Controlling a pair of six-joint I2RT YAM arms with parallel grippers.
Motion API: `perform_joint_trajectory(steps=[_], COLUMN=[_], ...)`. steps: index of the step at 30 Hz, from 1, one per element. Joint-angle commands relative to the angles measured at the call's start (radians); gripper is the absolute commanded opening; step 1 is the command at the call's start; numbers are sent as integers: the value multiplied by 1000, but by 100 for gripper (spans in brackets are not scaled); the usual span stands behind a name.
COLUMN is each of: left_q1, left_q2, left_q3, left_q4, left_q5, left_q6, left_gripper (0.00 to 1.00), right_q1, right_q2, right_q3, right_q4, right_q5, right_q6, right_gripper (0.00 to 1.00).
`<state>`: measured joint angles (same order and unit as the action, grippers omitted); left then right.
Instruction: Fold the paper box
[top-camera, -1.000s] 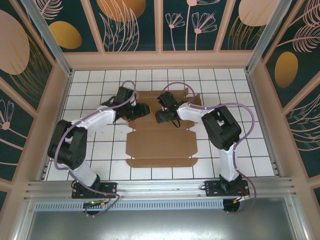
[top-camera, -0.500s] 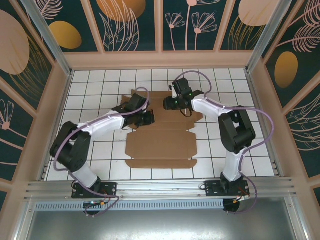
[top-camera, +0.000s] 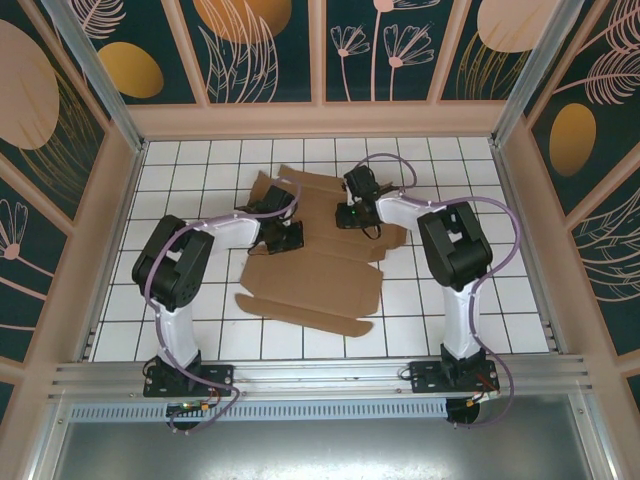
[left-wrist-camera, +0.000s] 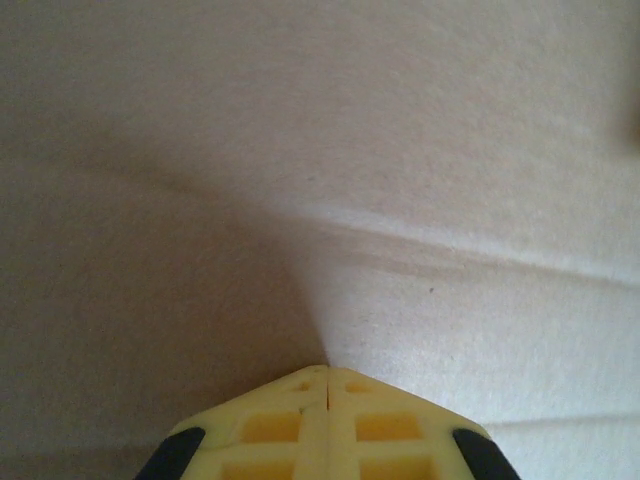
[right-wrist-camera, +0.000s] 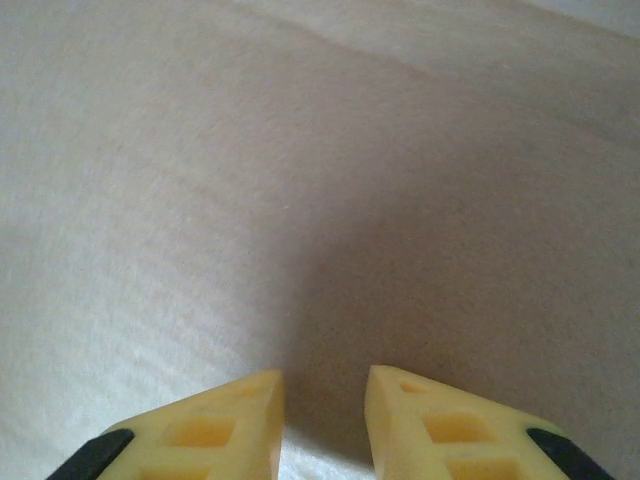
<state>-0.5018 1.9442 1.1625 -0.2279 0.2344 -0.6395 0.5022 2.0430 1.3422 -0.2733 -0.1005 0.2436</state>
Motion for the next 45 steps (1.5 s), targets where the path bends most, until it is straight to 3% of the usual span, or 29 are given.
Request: perform_joint_trajectory(steps=[1,5,9,12,15,21,23,25,28,34,40,45], left_q1=[29,43,42,42,47,92,106,122,148,158,158,158], left_q2=[103,173,257,252,142,-60,-60,-52,-44,-6,13,9], left_q3=[53,180,332,367,293,106,73,22,-68,-110,-128,-161], left_q4=[-61,-109,-174,-179,-103,6,-7,-1,70,104,119,131], left_q5=[-72,-81,-54,-17,29,83,91,85,134,156,163,161], left_q6=[63,89,113,113,104,60,62,42,-9,-25,-28,-26], left_gripper=[2,3,5,5,6,9,8,7,6,5,4,3], right_q1=[7,53,150,178,133,-27,-88,-158,-208,-256,-262,-266], right_q2=[-56,-167,-245,-279,-396,-648,-688,-701,-679,-650,-572,-498], right_q3=[-140,-277,-380,-412,-453,-579,-621,-663,-684,-743,-760,-786], right_q4=[-76,-45,-4,-3,27,168,208,236,198,211,270,412], right_q5=[23,-11,-123,-138,-128,-196,-222,-238,-157,-154,-307,-565], right_q6=[39,77,133,157,163,164,196,227,243,264,272,316], right_gripper=[31,33,35,37,40,69,73,74,75,80,80,78])
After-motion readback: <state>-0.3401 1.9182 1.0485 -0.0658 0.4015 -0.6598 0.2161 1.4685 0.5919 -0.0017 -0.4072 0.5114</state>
